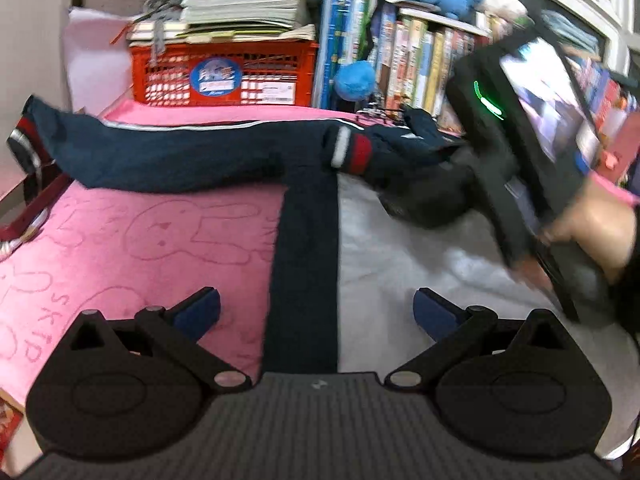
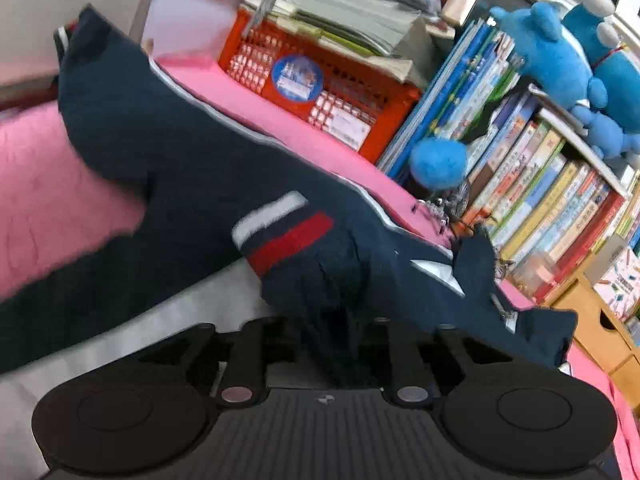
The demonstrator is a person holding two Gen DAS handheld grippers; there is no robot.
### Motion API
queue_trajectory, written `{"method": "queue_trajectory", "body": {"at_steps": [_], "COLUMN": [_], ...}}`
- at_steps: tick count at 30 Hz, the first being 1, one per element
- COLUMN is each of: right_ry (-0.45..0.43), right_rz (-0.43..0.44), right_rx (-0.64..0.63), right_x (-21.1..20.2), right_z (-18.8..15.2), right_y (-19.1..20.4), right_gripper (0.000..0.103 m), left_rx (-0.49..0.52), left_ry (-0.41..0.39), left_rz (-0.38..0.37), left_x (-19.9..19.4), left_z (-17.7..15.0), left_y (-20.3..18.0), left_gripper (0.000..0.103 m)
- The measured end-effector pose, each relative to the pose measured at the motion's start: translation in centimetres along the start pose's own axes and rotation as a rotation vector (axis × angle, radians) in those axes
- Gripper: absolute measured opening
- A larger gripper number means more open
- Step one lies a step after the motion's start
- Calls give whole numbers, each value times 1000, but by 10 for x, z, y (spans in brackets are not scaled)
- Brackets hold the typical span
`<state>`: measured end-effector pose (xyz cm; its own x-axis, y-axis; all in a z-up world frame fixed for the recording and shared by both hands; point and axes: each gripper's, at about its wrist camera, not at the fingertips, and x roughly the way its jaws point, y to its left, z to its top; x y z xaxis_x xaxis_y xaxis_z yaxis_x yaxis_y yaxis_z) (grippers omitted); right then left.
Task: Fold clothes
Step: 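Carry the navy sleeve across the jacket body with the right gripper and release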
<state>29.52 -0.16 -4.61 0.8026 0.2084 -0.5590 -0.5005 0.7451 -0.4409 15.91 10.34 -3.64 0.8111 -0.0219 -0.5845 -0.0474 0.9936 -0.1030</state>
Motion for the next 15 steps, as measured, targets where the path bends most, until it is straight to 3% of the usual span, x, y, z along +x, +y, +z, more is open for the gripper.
{"method": "queue_trajectory", "body": {"at_steps": [1,3,5,7,10,12,14,15], "right_ry": [-9,-41,-94,-140,-201,-192,-157,-140], "right_rz": [-8,48,146,225,242,248,262,266], "right_rx": [-4,45,117,195,304,394,497,547], "right_x": [-5,-23,-46,-73,-109,-119,-124,-126], "right_z": [-3,-9,-16,-27,-49,-66,-82,-90], "right_y": [-1,-12,-28,-41,-56,-74,-94,-104], "right_gripper": [44,88,97,97,97,84,74,74], "left_rx": [-29,-80,-103,-83,-34,-15,22,49], "left_ry": [-1,-14,-48,-103,-179,-173,-119,-96], "left_rz": [1,-4,-14,-16,-23,-50,-12,34], "left_x": [0,-1,-2,-1,13,35,65,81], "left_z": [4,14,29,47,77,95,110,114], "left_y": [6,17,21,14,-11,-33,-55,-61], "left_gripper": [103,103,103,103,103,103,103,103]}}
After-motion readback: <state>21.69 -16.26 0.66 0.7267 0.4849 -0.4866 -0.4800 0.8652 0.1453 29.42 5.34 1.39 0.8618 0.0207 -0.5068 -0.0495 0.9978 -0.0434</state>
